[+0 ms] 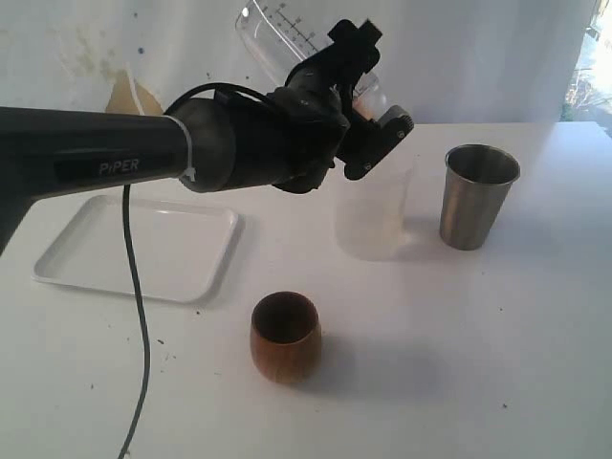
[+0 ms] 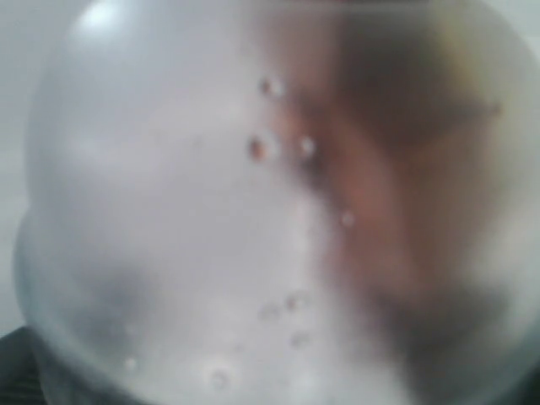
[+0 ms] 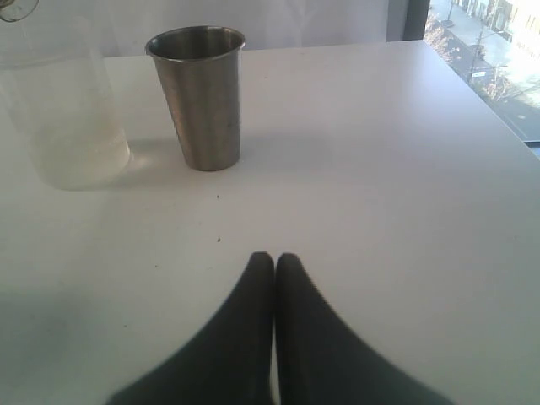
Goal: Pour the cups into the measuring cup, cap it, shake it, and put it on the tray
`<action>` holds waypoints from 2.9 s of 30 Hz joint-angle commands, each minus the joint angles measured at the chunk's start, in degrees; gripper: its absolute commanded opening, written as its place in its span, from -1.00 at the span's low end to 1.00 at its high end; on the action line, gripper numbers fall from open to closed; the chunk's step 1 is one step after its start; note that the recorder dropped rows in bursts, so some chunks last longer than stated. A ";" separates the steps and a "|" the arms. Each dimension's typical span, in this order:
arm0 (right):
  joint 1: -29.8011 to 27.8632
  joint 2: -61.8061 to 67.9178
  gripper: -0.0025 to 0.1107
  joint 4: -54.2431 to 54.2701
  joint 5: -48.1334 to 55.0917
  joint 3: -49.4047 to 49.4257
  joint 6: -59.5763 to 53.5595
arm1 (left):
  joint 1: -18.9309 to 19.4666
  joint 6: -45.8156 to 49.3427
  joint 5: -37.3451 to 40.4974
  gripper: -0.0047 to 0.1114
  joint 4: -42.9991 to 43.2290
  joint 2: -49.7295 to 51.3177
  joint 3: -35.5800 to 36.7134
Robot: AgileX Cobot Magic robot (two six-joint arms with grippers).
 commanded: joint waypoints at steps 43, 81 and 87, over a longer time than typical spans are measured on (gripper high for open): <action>-0.28 -0.32 -0.96 -0.18 -0.84 0.40 0.23 | -2.04 -32.96 8.98 -0.92 0.67 -1.41 -0.72; -0.28 -0.32 -0.96 -0.18 -0.84 0.40 0.23 | 18.77 -57.75 -68.00 -0.92 -51.04 -43.20 40.04; -0.28 -0.32 -0.96 -0.18 -0.84 0.40 0.23 | 21.08 -21.65 -51.89 -0.92 -88.24 -49.44 44.74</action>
